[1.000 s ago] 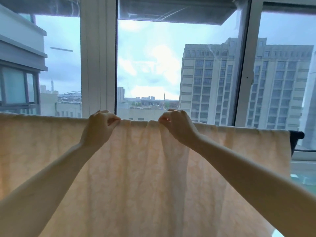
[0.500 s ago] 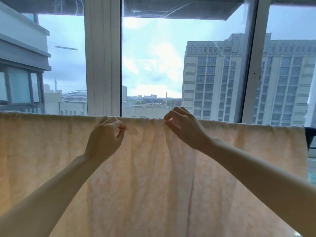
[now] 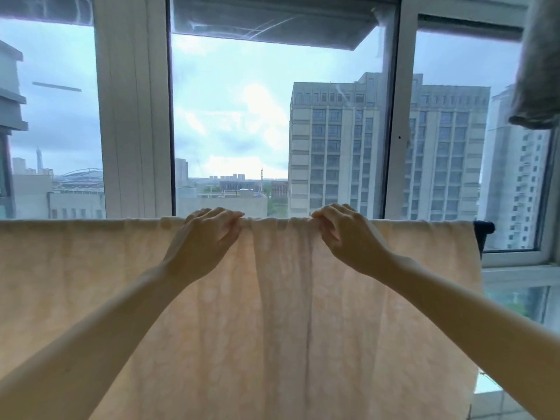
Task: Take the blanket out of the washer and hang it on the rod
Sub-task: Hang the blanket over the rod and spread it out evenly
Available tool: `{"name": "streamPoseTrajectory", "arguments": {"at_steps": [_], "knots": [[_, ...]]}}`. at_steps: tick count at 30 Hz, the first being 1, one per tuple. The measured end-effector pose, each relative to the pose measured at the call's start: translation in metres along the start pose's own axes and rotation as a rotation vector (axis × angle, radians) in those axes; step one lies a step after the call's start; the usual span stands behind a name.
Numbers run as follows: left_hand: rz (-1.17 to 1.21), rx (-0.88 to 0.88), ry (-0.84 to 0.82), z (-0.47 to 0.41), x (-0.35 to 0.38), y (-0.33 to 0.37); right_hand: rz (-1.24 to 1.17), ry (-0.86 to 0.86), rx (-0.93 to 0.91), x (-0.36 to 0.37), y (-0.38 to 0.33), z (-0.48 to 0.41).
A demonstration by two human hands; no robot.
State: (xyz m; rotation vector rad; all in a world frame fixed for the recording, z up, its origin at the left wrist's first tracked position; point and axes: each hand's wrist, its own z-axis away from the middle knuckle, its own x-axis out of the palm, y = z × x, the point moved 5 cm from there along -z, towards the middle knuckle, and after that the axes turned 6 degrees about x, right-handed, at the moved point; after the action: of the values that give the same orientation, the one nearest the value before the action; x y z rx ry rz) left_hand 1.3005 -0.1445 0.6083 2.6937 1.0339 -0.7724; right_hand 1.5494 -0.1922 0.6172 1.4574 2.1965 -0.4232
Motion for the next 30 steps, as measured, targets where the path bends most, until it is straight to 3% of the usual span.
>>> {"name": "streamPoseTrajectory", "arguments": {"at_steps": [9,22,27,30], "knots": [[0.027,0.069,-0.044,-0.032,0.04,0.053,0.034,0.007,0.034,-0.029,0.053,0.017],[-0.005,-0.113,0.183,-0.071,0.069,0.105,-0.112,0.035,0.157,-0.065,0.127,0.012],[0.051,-0.081,-0.041,-0.081,0.092,0.119,-0.046,-0.091,0.195,-0.071,0.15,0.017],[0.065,-0.093,-0.092,-0.081,0.096,0.117,-0.112,-0.106,0.167,-0.071,0.138,0.011]]}}
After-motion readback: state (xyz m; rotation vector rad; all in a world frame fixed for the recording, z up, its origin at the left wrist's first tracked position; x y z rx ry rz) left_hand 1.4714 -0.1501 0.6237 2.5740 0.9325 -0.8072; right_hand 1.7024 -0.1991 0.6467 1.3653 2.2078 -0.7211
